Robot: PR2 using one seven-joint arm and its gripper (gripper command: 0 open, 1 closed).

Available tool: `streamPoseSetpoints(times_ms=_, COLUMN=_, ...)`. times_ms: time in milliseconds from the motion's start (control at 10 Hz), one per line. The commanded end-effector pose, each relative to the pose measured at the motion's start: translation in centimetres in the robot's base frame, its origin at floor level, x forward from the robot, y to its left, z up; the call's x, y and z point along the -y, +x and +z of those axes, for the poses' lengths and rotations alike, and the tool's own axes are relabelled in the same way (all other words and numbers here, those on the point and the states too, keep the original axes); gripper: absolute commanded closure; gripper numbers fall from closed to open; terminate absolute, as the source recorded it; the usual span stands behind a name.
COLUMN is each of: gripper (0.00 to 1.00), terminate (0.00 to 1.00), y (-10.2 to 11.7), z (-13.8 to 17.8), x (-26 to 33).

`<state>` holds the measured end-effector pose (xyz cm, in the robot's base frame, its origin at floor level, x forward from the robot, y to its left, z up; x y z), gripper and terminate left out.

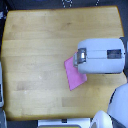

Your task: Folding a cloth

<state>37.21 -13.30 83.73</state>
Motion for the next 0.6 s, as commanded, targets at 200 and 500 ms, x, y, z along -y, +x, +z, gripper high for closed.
streamPoseSetpoints(times_ms=200, gripper=1.00, terminate=0.00, y=-2.0, z=-2.2, x=-8.1)
streamPoseSetpoints(times_ms=500, gripper=1.00, terminate=0.00, y=-2.8, z=-2.9, x=-8.1)
